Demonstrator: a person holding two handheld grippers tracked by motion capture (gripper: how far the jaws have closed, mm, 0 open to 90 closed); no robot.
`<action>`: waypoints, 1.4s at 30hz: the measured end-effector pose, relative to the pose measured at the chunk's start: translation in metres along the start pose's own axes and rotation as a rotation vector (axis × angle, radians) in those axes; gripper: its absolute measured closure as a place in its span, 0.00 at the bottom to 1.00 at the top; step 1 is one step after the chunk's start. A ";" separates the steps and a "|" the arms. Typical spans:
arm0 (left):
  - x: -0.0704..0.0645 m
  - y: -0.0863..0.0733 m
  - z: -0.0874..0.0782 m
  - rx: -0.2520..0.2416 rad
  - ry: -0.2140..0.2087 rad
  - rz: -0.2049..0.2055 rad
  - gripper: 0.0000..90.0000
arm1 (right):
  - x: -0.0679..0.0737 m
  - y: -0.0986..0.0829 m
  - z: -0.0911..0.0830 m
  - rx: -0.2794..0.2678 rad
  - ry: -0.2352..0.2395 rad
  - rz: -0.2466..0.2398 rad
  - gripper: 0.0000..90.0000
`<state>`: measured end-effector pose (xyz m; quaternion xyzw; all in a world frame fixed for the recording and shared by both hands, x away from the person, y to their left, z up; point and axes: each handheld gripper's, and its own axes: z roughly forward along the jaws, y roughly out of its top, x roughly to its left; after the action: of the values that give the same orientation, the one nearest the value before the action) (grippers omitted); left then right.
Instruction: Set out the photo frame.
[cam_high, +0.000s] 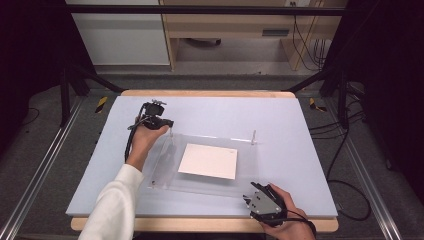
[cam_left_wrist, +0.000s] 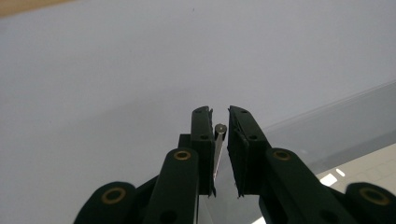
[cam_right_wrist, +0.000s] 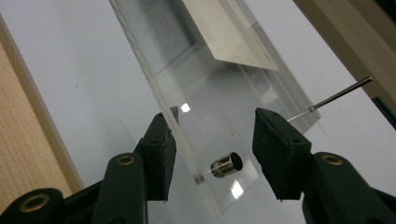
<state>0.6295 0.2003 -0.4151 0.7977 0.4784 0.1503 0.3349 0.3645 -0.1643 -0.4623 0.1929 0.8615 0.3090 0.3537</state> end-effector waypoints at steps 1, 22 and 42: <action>0.000 0.000 -0.005 -0.020 -0.001 0.014 0.88 | 0.000 0.000 0.000 0.000 0.000 0.000 0.56; -0.043 -0.026 -0.130 -0.224 0.001 0.323 0.42 | -0.042 0.029 -0.014 0.010 0.094 0.105 0.59; -0.096 -0.058 -0.187 -0.301 -0.098 0.581 0.36 | -0.066 0.047 -0.019 0.035 0.134 0.128 0.63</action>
<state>0.4385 0.2092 -0.3098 0.8487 0.1867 0.2699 0.4147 0.4005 -0.1734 -0.3882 0.2324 0.8744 0.3282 0.2715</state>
